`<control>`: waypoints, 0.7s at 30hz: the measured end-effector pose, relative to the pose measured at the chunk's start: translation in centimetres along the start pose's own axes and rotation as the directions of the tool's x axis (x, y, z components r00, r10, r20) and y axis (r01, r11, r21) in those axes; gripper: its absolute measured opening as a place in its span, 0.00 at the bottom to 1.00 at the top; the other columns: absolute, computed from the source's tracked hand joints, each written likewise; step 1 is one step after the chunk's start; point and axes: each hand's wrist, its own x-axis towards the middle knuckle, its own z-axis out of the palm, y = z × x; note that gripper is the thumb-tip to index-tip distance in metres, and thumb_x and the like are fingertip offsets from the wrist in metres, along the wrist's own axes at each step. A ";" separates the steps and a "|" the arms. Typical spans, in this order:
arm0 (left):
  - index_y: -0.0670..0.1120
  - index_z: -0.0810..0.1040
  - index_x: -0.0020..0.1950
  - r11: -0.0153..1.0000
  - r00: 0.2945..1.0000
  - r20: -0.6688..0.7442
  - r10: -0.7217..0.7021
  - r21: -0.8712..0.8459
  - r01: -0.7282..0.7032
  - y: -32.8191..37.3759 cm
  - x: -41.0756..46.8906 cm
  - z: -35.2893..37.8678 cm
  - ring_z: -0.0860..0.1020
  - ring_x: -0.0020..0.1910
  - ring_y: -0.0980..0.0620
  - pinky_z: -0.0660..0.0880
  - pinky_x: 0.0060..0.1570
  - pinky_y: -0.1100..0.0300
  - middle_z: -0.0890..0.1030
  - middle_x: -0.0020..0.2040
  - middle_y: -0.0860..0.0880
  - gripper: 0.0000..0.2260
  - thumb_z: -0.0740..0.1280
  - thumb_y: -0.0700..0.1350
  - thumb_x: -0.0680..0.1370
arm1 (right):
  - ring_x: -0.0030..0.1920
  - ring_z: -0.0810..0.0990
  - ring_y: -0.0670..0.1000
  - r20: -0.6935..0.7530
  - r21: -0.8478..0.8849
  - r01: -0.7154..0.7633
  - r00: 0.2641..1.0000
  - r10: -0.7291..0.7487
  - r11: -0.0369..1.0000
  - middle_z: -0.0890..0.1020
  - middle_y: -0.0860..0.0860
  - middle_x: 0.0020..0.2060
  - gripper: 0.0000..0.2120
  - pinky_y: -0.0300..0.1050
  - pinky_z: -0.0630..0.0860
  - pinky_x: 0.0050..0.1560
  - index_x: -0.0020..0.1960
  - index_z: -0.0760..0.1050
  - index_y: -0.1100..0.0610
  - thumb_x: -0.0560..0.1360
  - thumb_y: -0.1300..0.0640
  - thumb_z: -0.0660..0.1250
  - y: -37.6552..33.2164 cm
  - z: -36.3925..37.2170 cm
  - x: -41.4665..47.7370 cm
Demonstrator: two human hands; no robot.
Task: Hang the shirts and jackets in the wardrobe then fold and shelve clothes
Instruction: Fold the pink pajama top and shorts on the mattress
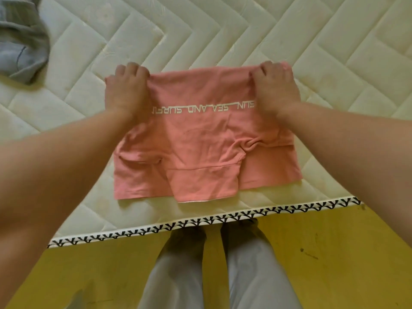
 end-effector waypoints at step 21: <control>0.43 0.81 0.56 1.000 0.917 0.399 -0.014 -0.007 0.018 -5.6 9.2 0.4 0.76 0.51 0.37 0.69 0.45 0.56 0.80 0.53 0.39 0.14 0.65 0.34 0.73 | 0.59 0.77 0.65 0.330 -0.050 -0.310 0.892 0.309 0.949 0.78 0.62 0.60 0.24 0.53 0.72 0.54 0.57 0.78 0.59 0.74 0.44 0.55 8.1 -0.8 9.2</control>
